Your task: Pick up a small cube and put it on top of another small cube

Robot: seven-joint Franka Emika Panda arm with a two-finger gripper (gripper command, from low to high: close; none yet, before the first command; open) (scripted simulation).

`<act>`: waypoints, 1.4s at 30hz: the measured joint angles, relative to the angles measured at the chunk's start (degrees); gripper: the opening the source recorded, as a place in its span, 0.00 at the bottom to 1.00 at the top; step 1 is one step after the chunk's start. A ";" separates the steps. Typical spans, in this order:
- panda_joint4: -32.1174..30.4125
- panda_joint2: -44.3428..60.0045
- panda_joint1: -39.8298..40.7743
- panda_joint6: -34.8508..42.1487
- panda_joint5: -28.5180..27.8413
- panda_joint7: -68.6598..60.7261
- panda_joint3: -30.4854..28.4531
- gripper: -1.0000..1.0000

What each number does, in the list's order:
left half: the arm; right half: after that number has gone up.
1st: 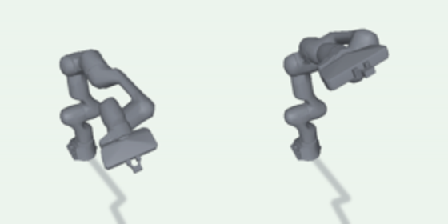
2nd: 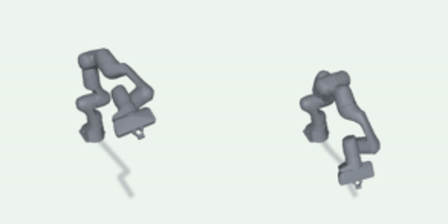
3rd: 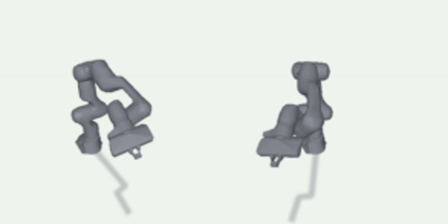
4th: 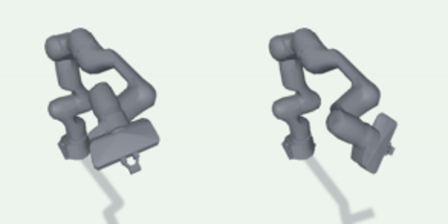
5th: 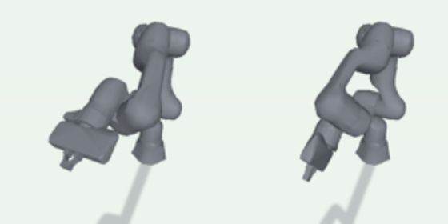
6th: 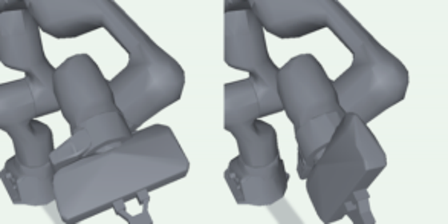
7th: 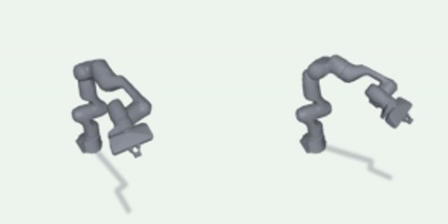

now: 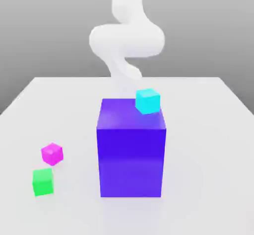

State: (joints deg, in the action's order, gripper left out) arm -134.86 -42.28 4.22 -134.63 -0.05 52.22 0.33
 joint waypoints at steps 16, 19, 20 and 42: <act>-19.77 22.86 25.66 -18.28 -1.11 41.51 0.20 0.50; -23.44 27.10 30.24 -21.67 -1.16 49.08 -0.03 0.50; -24.66 28.51 31.82 -22.80 -1.12 51.55 -0.03 0.50; -30.94 57.04 43.19 -46.03 1.30 69.41 -0.38 0.00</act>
State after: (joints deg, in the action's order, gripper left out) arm -165.80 14.77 47.41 -180.67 1.25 121.63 -0.06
